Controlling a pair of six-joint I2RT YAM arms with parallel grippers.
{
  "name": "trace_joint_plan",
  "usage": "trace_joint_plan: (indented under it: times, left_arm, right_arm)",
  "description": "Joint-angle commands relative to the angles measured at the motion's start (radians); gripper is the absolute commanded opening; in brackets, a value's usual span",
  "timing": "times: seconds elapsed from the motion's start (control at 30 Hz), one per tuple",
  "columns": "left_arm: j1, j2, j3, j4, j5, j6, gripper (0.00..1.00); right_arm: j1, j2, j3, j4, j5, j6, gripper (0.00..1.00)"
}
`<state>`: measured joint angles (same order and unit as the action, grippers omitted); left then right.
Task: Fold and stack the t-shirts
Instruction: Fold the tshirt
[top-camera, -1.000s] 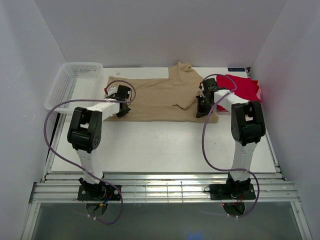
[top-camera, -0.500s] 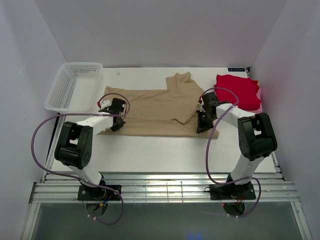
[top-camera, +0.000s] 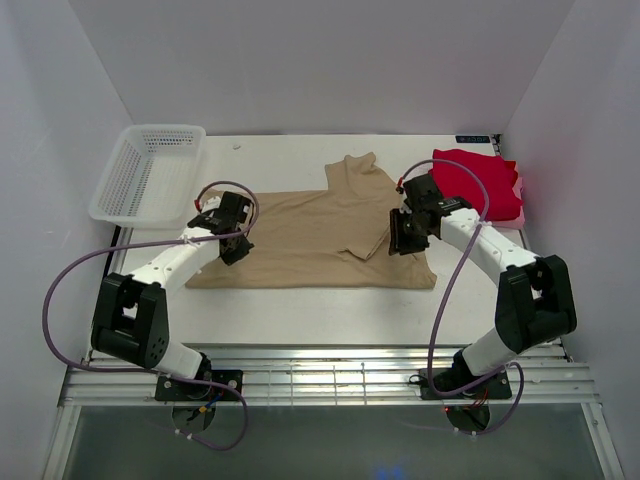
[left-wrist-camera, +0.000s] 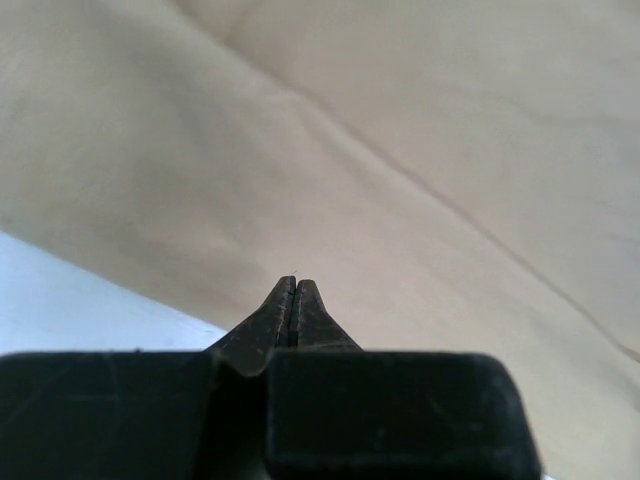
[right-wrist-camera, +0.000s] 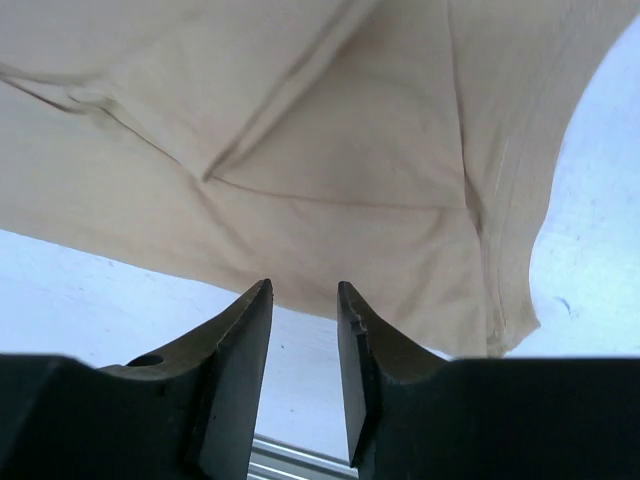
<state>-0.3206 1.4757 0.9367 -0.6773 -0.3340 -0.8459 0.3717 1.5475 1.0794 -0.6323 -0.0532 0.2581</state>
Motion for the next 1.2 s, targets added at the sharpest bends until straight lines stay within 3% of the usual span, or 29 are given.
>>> trace_joint_plan:
  times: [0.0, 0.47, 0.73, 1.17]
  left_arm:
    - [-0.034, -0.048, 0.082, 0.008, 0.065, 0.013, 0.00]
    - [-0.204, 0.051, 0.125, 0.041, 0.102, 0.039, 0.00]
    - [-0.216, 0.020, 0.103, 0.039, 0.093, 0.025, 0.00]
    - [-0.216, -0.011, 0.096, 0.030, 0.064, 0.022, 0.00]
  right_arm:
    - [0.015, -0.006, 0.077, 0.008, -0.025, 0.004, 0.40]
    - [0.072, 0.236, 0.201, 0.062, -0.060, -0.011, 0.47]
    - [0.101, 0.312, 0.298, 0.040, -0.062, -0.016, 0.48]
    - [0.150, 0.341, 0.272, 0.034, -0.057, 0.001, 0.48]
